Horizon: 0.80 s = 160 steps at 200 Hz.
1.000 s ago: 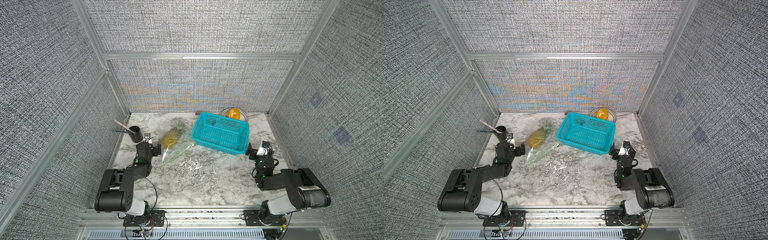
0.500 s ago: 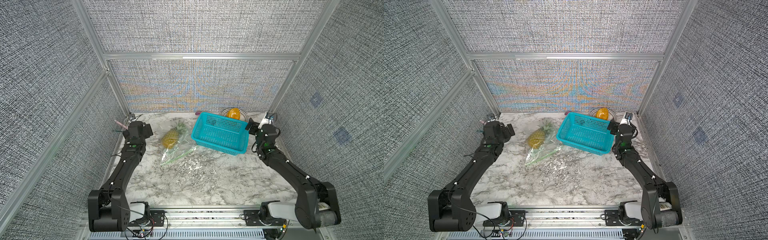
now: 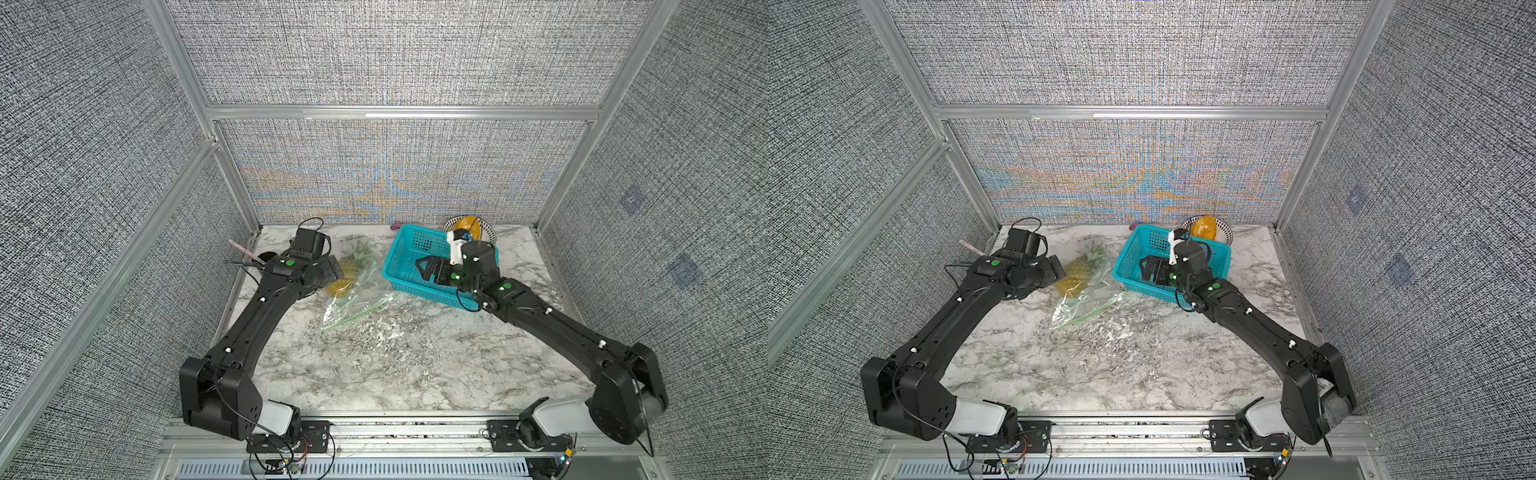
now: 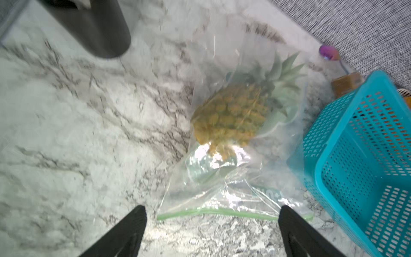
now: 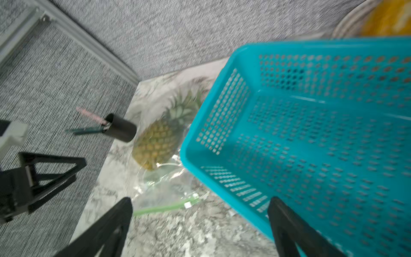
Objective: Open the zip-top bag and take out the pineapple
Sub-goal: Adjust the zipper food storage bag at the center of the board.
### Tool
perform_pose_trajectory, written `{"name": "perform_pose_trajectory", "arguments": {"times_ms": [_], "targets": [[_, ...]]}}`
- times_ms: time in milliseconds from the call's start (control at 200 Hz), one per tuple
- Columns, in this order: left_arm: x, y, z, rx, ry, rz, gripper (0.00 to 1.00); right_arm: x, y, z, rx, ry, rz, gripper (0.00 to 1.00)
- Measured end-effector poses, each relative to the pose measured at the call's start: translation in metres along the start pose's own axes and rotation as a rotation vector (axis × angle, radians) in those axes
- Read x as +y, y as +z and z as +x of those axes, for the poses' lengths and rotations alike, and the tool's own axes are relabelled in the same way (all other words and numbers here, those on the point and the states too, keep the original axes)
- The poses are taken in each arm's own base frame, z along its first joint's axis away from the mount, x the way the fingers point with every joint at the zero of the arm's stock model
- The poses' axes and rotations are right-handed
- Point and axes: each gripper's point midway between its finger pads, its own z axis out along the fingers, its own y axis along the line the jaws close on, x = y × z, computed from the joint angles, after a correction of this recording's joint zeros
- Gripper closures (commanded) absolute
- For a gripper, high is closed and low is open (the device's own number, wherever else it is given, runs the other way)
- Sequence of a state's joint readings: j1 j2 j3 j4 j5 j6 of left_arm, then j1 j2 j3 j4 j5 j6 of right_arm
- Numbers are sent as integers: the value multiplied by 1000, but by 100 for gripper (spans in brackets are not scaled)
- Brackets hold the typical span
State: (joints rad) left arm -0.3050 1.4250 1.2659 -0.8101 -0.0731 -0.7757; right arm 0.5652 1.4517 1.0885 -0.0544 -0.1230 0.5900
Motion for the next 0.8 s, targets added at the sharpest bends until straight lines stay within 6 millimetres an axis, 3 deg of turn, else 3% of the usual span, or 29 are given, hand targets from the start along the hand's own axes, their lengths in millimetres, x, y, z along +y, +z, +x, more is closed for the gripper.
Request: {"name": "perform_pose_trajectory", "arguments": {"times_ms": [100,230,475,601,801], "targets": [[2,8,20,70,-38,6,4,12,19,35,121,27,-74,3],[2,11,25,93,-68,12,4,11,33,64,211,99,-123,5],[0,18,37,151,-88,25,5,23,58,89,292,200,-228,9],[-1,18,38,157,-87,30,11,28,68,95,306,220,-261,10],[-3,21,39,166,-92,33,15,16,82,101,310,244,-248,9]]}}
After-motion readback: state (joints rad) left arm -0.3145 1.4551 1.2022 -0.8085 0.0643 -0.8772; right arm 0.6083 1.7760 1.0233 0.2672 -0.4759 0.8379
